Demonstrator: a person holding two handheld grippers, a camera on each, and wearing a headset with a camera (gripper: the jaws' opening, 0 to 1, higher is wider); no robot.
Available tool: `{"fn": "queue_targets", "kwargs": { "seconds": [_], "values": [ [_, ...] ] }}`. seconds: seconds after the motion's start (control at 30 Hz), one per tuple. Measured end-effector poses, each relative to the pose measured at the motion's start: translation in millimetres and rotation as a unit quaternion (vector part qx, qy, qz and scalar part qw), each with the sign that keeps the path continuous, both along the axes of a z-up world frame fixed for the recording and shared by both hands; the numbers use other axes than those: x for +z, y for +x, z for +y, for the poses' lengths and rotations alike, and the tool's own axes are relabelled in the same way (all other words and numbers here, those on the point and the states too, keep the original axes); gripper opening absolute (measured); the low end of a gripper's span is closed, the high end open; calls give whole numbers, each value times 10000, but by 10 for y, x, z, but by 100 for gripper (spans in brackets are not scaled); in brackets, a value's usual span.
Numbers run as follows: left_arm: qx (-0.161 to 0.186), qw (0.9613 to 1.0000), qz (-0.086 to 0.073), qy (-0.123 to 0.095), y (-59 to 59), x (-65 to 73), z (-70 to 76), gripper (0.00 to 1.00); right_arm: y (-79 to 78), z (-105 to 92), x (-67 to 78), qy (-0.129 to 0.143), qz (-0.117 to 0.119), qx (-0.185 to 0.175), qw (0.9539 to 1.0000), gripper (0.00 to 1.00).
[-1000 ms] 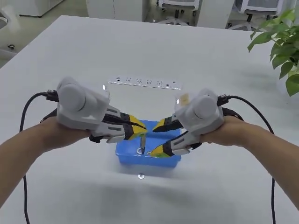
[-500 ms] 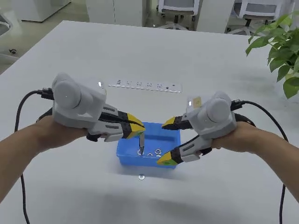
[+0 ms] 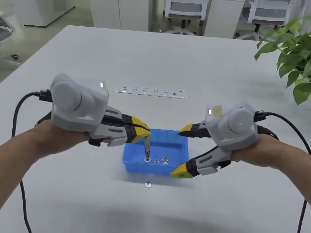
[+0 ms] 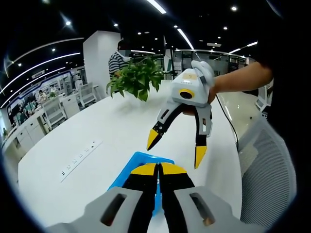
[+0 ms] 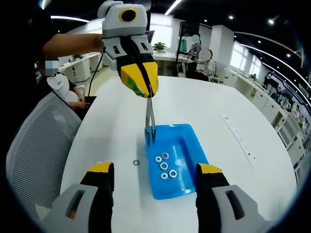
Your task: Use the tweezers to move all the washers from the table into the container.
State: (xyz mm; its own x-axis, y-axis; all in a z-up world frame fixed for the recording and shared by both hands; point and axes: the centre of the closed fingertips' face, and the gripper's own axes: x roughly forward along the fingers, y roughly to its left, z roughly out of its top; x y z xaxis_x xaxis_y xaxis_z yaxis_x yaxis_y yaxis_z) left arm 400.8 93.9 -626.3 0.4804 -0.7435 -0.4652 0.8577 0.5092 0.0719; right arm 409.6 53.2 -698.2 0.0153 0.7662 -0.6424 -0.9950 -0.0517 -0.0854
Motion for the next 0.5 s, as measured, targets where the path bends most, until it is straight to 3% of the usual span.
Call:
{"fn": "queue_targets", "kwargs": {
  "seconds": [0.5],
  "values": [
    [-138,9999,33,50,-149,-107,-89,5,-86,-147,6,152,104,-309,9994,77]
  ]
}}
